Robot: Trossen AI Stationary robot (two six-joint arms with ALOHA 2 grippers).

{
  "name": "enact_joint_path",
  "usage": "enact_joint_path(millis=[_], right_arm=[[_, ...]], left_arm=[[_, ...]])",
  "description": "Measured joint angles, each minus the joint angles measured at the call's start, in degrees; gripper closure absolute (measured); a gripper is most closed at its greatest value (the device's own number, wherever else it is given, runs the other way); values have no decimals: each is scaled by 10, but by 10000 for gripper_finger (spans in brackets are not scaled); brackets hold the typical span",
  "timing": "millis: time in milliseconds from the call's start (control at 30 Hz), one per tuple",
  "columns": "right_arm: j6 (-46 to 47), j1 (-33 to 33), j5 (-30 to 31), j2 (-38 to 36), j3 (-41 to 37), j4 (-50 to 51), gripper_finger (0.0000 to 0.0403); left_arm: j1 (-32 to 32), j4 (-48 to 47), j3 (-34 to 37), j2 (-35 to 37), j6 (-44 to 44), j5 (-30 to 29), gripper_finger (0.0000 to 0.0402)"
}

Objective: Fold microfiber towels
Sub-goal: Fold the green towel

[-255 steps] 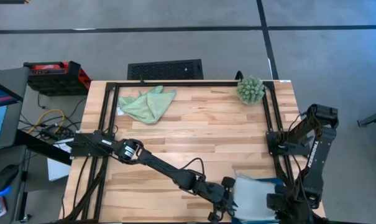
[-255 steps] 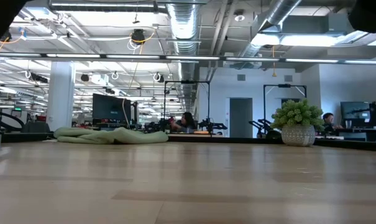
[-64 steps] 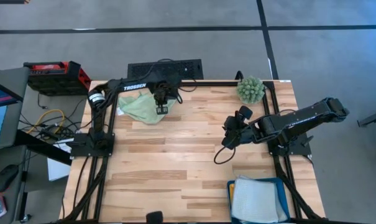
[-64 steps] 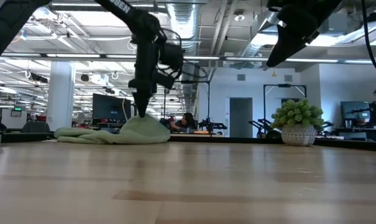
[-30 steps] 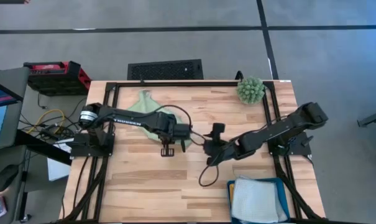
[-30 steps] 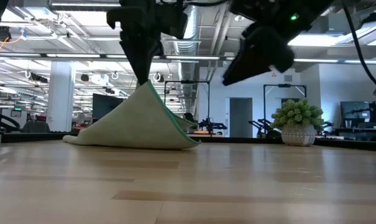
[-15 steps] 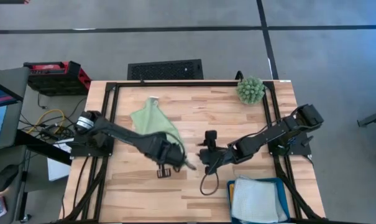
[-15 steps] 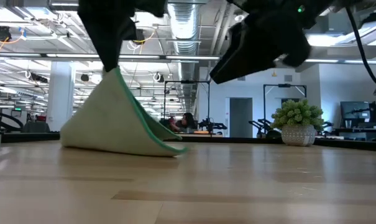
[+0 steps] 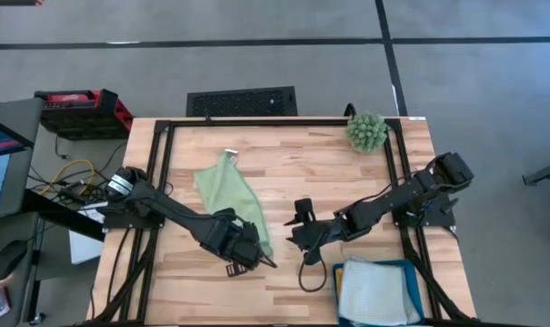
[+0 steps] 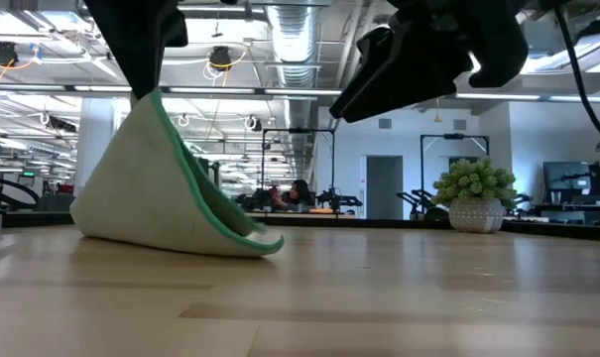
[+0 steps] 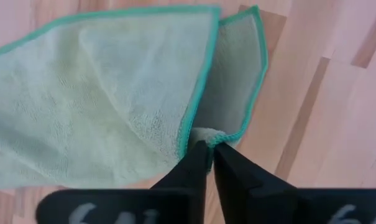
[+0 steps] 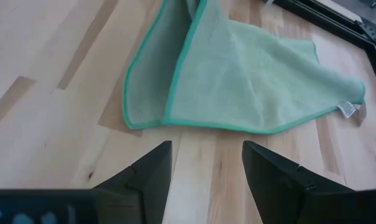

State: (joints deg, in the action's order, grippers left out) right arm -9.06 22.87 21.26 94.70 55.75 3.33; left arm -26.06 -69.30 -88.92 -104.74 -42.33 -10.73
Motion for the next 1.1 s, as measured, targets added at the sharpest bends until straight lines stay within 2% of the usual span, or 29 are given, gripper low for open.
enact_joint_path(millis=[367,600,733,800,967,1100], right_arm=[[0,0,0,0,0,3,184],[0,0,0,0,0,8,184],[0,0,0,0,0,9,184],[0,1,0,0,0,9,184],[0,13,1,-2,0,16,184],[0,28,12,-17,0,27,184]], left_arm=[[-2,-2,0,-4,-28,71,267],[-17,0,0,-4,-49,93,236],[-20,56,0,-4,-31,40,233],[-19,113,7,-10,12,13,233],[-22,218,30,-34,136,-15,236],[-21,251,30,-70,191,-99,237]])
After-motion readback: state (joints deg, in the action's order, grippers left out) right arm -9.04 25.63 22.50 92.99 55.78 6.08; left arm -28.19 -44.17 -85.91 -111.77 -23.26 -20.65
